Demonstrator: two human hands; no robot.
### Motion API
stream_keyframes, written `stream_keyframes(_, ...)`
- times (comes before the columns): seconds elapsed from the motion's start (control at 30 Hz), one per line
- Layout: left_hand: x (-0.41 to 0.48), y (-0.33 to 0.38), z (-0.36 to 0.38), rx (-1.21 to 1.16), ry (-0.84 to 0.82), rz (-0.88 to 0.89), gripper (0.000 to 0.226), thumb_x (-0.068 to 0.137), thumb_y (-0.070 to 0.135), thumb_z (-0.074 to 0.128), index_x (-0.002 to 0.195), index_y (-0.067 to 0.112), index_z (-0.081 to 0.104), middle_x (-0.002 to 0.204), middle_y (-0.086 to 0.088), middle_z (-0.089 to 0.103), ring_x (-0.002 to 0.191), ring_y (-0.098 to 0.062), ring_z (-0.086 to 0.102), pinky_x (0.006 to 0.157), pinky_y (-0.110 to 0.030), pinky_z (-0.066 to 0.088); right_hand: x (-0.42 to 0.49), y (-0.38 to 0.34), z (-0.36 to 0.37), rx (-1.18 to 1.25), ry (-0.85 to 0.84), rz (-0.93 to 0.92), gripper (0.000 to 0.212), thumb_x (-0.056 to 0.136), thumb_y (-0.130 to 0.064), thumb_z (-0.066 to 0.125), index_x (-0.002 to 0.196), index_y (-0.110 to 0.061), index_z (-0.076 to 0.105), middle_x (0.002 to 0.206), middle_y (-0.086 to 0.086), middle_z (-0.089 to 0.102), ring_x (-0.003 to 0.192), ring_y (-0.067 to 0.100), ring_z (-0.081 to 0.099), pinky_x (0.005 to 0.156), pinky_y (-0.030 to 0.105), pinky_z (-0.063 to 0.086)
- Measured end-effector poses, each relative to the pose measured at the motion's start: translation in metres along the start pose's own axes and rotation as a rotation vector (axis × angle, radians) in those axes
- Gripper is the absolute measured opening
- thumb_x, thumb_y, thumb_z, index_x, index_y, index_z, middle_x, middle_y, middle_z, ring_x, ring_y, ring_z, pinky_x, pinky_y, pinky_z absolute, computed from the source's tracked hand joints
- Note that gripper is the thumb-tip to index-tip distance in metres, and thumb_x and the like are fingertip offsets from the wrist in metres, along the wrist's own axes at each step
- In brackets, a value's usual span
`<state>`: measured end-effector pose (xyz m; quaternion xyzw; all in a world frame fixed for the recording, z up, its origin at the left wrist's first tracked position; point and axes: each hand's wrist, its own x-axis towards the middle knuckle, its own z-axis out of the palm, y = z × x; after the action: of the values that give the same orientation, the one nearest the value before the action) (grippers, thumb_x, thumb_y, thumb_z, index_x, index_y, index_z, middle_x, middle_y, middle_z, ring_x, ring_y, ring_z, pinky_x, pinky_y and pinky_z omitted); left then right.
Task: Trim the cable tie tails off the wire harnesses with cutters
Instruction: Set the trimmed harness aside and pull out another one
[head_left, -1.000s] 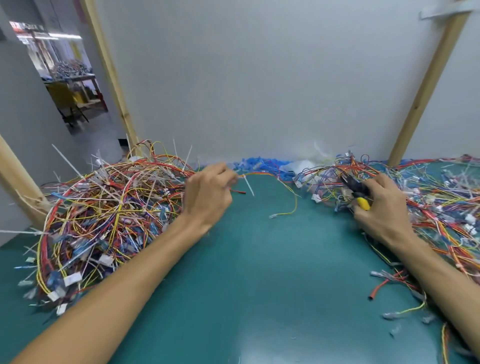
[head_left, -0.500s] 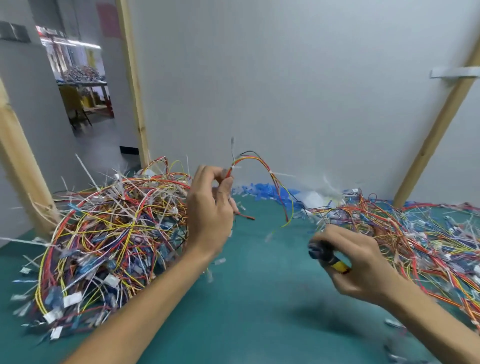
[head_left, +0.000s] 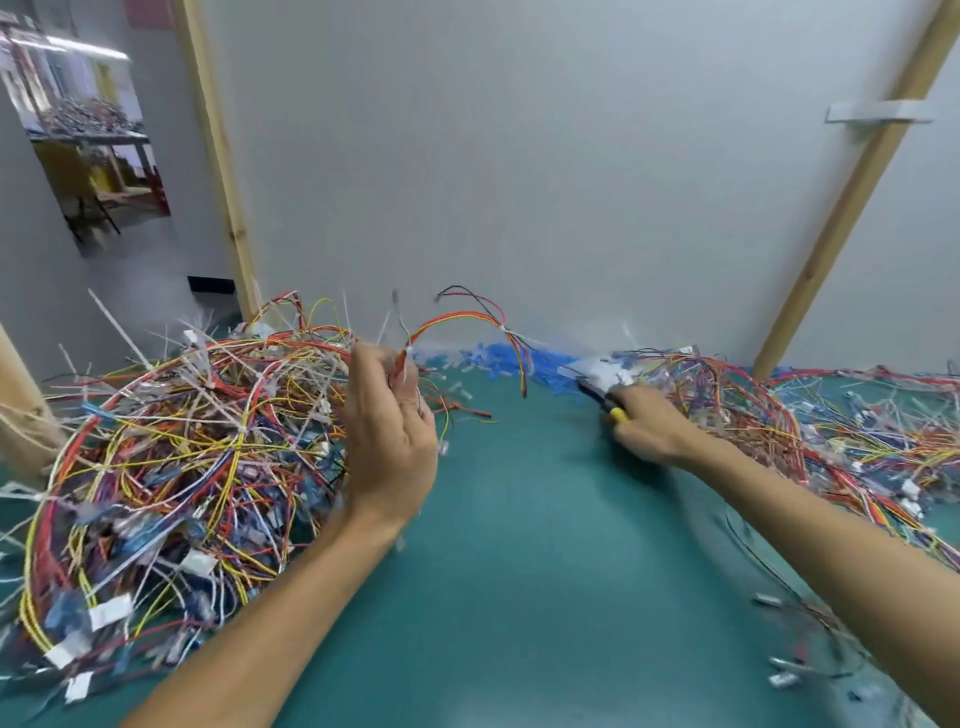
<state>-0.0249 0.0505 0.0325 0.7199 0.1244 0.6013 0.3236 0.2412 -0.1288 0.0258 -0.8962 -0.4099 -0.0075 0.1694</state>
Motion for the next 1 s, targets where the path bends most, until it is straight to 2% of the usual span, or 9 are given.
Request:
stream_keyframes(0.1,-0.005,-0.001,0.002,-0.040,0.009,-0.046,0.021,0.111,0.029,0.035,0.102,0.012,0.043,0.069,-0.021,0.053,0.055,-0.031,0.055,0.057,-0.048,0.045,0.019,0.030,-0.012,0.054,0.077,0.125,0.007,0.084,0.005,0.057,0.079,0.000,0.058,0.084,0.024,0.065,0.082,0.041,0.060,0.067,0.046,0.043)
stream_keyframes(0.23,-0.003,0.001,0.002,-0.104,0.029,-0.045,0.013,0.113,0.022,0.034,0.104,0.015,0.040,0.051,-0.011,0.050,0.041,-0.016,0.052,0.049,-0.031,0.042,0.031,0.048,-0.027,0.250,0.176,0.363,0.013,0.091,0.001,0.052,0.091,0.002,0.064,0.095,0.028,0.070,0.089,0.041,0.064,0.068,0.044,0.045)
stream_keyframes(0.37,-0.006,-0.002,0.004,-0.079,-0.041,-0.065,0.017,0.112,0.025,0.034,0.102,0.012,0.041,0.057,-0.010,0.051,0.043,-0.015,0.055,0.051,-0.022,0.041,0.030,0.024,-0.042,0.540,0.142,0.470,0.018,0.085,0.006,0.052,0.075,0.003,0.066,0.082,0.025,0.071,0.070,0.032,0.061,0.061,0.037,0.046)
stream_keyframes(0.53,-0.012,-0.006,0.007,0.016,-0.167,-0.046,0.013,0.108,0.024,0.044,0.097,0.016,0.046,0.079,-0.005,0.053,0.067,-0.030,0.057,0.067,-0.039,0.046,-0.003,-0.068,-0.063,0.859,0.174,0.307,0.023,0.082,0.012,0.044,0.070,-0.006,0.052,0.057,0.013,0.066,0.062,0.028,0.057,0.052,0.029,0.043)
stream_keyframes(0.63,-0.019,-0.003,0.011,0.061,-0.203,0.065,0.011,0.103,0.009,0.054,0.093,0.013,0.051,0.084,0.004,0.047,0.077,-0.009,0.047,0.073,-0.018,0.037,-0.044,-0.120,-0.062,1.082,0.031,0.151,0.017,0.076,0.013,0.049,0.071,-0.001,0.055,0.066,0.019,0.070,0.055,0.028,0.058,0.048,0.026,0.047)
stream_keyframes(0.7,-0.022,-0.001,0.014,0.081,-0.235,0.096,0.013,0.101,0.003,0.058,0.091,0.010,0.054,0.086,0.002,0.048,0.079,-0.008,0.044,0.074,-0.016,0.036,-0.070,-0.147,-0.049,1.036,-0.135,0.044,0.009,0.077,0.012,0.058,0.081,0.008,0.066,0.075,0.021,0.074,0.052,0.024,0.062,0.050,0.026,0.049)
stream_keyframes(0.77,-0.025,-0.001,0.014,0.069,-0.287,0.104,0.014,0.096,-0.002,0.062,0.091,0.011,0.058,0.090,0.001,0.050,0.080,-0.013,0.047,0.072,-0.022,0.040,-0.087,-0.166,-0.029,0.989,-0.165,-0.027,0.006,0.083,0.009,0.065,0.083,0.005,0.069,0.068,0.018,0.071,0.051,0.019,0.062,0.052,0.027,0.046)
stream_keyframes(0.9,-0.025,0.005,0.006,0.014,-0.401,0.061,0.037,0.087,0.007,0.066,0.121,0.019,0.069,0.103,0.003,0.056,0.094,-0.005,0.058,0.085,-0.022,0.048,-0.088,-0.174,0.000,1.136,0.066,-0.010,0.016,0.091,0.004,0.067,0.082,-0.008,0.071,0.062,0.003,0.064,0.052,0.014,0.055,0.052,0.026,0.040)
stream_keyframes(1.0,-0.021,0.009,0.004,0.163,-0.582,0.048,0.055,0.078,0.028,0.069,0.133,0.029,0.063,0.110,0.013,0.066,0.103,-0.009,0.060,0.099,-0.040,0.044,-0.080,-0.163,0.007,1.063,0.251,0.014,0.019,0.091,0.000,0.069,0.080,-0.015,0.071,0.065,-0.004,0.070,0.051,0.006,0.060,0.051,0.016,0.045)
